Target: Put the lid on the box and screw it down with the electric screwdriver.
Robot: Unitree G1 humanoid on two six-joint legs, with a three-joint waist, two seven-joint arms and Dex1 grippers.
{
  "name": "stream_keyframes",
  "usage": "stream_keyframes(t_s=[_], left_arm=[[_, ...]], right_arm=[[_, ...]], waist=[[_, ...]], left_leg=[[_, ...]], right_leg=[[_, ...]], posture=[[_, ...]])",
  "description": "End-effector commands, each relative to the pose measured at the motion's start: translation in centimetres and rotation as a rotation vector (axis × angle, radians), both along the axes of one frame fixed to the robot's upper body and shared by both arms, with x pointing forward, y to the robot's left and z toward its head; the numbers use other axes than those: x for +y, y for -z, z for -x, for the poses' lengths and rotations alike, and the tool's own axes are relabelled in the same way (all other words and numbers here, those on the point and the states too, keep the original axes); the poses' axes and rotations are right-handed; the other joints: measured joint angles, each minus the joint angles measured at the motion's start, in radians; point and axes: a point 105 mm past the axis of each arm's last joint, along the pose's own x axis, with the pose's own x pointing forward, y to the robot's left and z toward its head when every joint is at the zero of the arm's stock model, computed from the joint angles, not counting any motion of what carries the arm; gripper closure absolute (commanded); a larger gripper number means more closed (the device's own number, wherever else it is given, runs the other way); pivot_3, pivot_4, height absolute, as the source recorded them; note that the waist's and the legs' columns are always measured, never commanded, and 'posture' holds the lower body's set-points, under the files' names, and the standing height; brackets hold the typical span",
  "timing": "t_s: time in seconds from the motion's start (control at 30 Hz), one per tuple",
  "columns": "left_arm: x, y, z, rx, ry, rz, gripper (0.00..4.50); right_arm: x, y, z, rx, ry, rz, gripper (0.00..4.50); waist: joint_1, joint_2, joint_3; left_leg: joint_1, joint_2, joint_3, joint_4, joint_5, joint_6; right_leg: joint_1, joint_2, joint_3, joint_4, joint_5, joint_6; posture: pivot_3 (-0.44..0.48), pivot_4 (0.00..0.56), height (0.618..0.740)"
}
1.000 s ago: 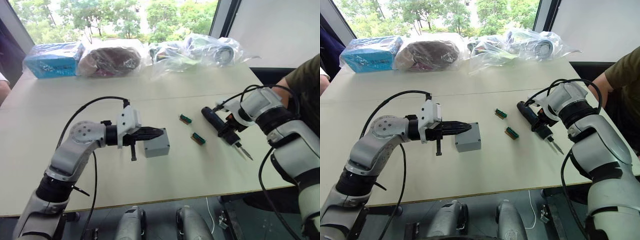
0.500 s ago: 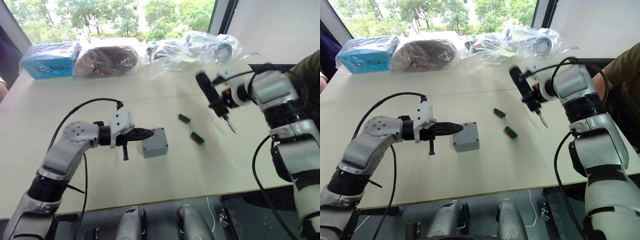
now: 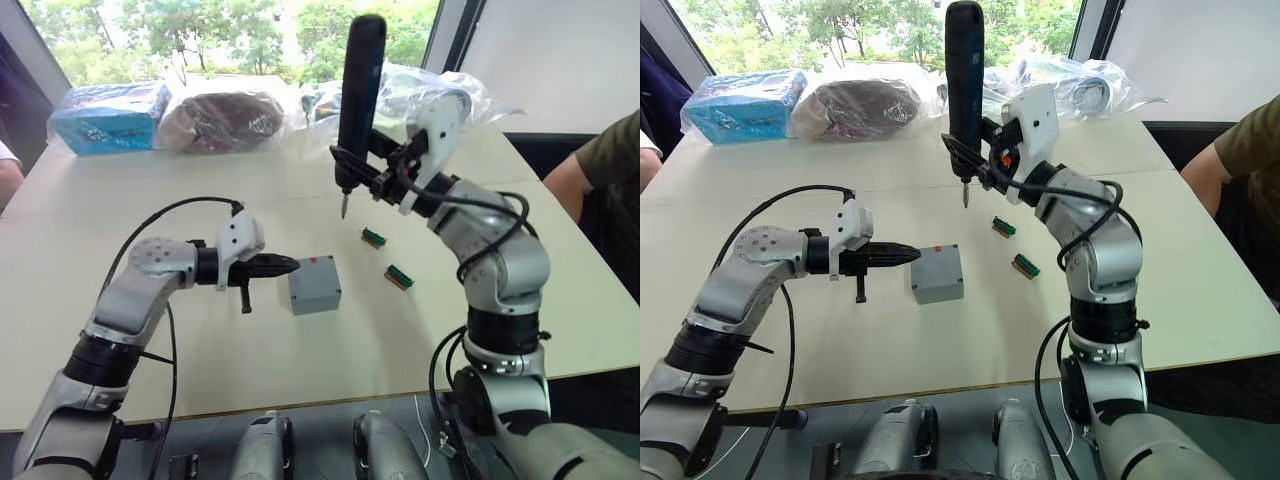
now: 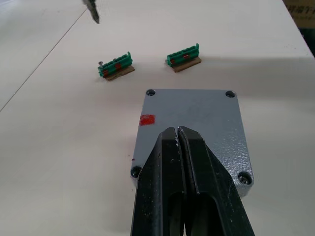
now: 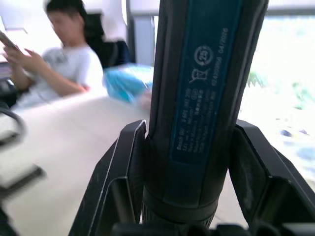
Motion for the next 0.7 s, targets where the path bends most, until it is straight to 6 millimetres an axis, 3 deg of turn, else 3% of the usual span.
stream_keyframes(t_s=[0.03,0.3,0.7], left_arm=[[-0.3,-0.3,0.0,-0.019,0.013,-0.002,4.50],[-0.9,1.0,-0.7,0.002,0.008,-0.021,4.50],[-1.9,2.5,-0.9,0.014,0.005,-0.039,4.50]], right_arm=[[1.6,-1.1,2.3,-0.097,-0.084,-0.040,2.65],[3.3,0.5,3.0,-0.080,-0.123,-0.022,2.65],[2.7,2.0,3.5,-0.071,-0.090,-0.004,2.65]], waist=[[-0.002,0.000,0.000],[-0.001,0.000,0.000],[0.000,0.000,0.000]], left_leg=[[0.000,0.000,0.000,0.000,0.000,0.000],[0.000,0.000,0.000,0.000,0.000,0.000],[0.001,0.000,-0.001,0.000,0.000,0.000]], right_leg=[[0.000,0.000,0.000,0.000,0.000,0.000],[-0.001,0.001,0.000,0.000,0.000,0.000],[0.000,0.001,0.000,0.000,0.000,0.000]], posture=[[0.000,0.150,0.740],[0.000,0.150,0.740],[0.000,0.150,0.740]])
